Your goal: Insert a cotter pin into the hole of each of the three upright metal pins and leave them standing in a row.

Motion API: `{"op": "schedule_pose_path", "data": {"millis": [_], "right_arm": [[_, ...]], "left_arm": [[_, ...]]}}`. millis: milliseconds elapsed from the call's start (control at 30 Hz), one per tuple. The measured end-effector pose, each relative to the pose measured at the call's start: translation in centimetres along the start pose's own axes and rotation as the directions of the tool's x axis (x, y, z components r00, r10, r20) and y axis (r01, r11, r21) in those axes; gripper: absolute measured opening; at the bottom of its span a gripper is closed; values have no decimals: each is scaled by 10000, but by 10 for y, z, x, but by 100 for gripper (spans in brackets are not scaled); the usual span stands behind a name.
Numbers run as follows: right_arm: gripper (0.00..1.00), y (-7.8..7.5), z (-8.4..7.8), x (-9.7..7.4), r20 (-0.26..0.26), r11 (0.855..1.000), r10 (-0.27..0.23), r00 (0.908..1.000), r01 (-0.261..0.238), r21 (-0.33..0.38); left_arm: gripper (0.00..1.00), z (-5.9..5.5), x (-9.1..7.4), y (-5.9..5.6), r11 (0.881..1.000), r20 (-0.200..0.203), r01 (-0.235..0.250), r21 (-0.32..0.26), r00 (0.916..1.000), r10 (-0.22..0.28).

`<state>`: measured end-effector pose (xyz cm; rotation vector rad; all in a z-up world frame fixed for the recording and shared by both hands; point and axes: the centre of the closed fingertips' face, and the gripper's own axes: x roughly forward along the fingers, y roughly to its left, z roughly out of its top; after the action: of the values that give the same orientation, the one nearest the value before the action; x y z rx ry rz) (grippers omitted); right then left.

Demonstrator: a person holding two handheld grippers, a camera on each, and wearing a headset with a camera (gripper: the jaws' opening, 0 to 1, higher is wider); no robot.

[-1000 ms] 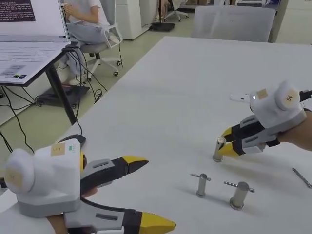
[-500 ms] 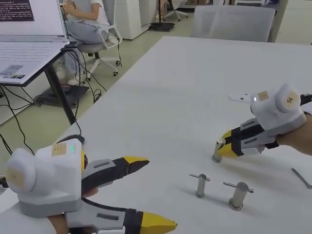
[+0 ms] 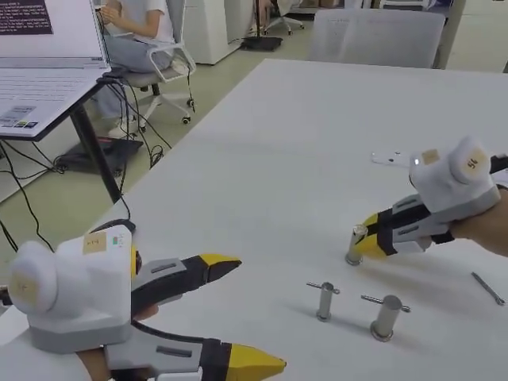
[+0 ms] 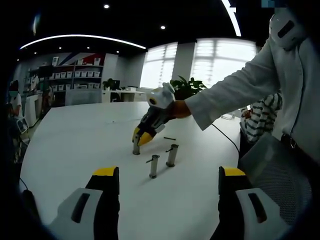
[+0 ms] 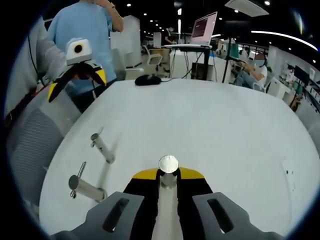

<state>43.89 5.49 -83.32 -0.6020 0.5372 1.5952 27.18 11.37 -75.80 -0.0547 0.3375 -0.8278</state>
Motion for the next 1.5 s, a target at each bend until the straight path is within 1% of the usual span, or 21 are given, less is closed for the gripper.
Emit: {"op": "schedule_pose_path", "data": {"millis": [100, 167, 333, 500, 667, 833, 933, 1167, 1433, 1500], "right_arm": [[12, 0, -3, -2, -13, 9999, -84, 10000, 84, 58], [12, 1, -2, -5, 161, 9996, -99, 9998, 95, 252], [12, 2, -2, -15, 221, 9991, -281, 9994, 274, 331], [12, 3, -3, -30, 308, 9980, -492, 9983, 479, 417], [12, 7, -9, -47, 255, 9960, -740, 9969, 726, 514], [12, 17, -20, -64, 96, 9941, -916, 9957, 909, 584], [12, 25, -26, -74, 52, 9930, -976, 9952, 970, 668], [12, 45, -36, -90, 60, 9902, -1084, 9941, 1074, 891], [12, 69, -48, -100, 25, 9867, -1138, 9935, 1127, 1169], [12, 76, -50, -101, 56, 9856, -1142, 9934, 1126, 1260]], "left_arm": [[81, 0, 1, -1, 10000, -11, 14, 19, 10000, -14], [81, 1, 2, -1, 10000, 2, 24, 22, 10000, -24], [81, 3, 4, -4, 9999, 6, 85, 87, 10000, -85], [81, 5, 8, -7, 9997, 17, 177, 165, 9998, -177], [81, 7, 11, -12, 9993, 48, 267, 242, 9996, -268], [81, 8, 15, -19, 9986, 60, 414, 331, 9991, -416], [81, 10, 17, -22, 9981, 109, 495, 354, 9987, -499], [81, 12, 21, -31, 9967, 127, 676, 441, 9976, -682], [81, 15, 23, -37, 9954, 145, 808, 506, 9966, -816], [81, 15, 24, -38, 9951, 144, 837, 528, 9963, -846]]}}
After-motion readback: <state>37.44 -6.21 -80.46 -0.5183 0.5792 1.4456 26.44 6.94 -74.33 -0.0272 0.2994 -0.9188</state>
